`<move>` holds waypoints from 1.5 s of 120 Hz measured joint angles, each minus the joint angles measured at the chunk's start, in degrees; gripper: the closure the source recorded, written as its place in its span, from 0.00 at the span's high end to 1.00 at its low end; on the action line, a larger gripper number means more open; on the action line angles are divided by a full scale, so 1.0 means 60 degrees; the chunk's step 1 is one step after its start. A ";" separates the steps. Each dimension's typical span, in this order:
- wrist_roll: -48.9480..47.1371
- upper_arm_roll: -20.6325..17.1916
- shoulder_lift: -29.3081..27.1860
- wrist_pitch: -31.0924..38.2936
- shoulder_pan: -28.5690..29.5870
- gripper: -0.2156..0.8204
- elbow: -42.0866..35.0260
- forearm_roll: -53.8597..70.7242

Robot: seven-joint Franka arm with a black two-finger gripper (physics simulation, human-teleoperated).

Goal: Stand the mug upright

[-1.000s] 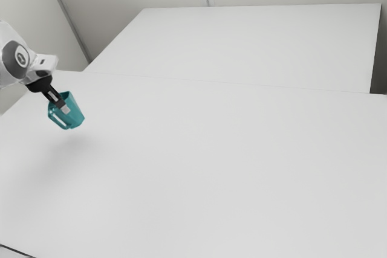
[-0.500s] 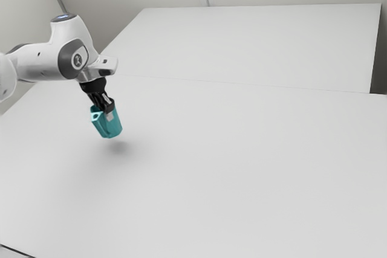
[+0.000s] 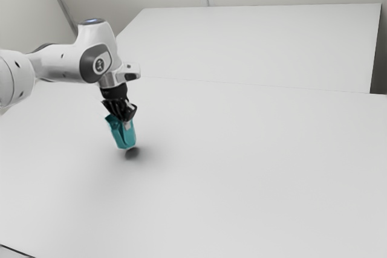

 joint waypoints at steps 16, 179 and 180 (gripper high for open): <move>-0.0478 -0.0081 0.0341 0.0021 -0.0114 0.03 0.0071 0.0016; -0.1704 -0.0207 -0.1444 -0.0813 -0.0454 0.75 0.1491 -0.0011; -0.1685 -0.0200 -0.1462 -0.0827 -0.0459 0.75 0.1513 -0.0013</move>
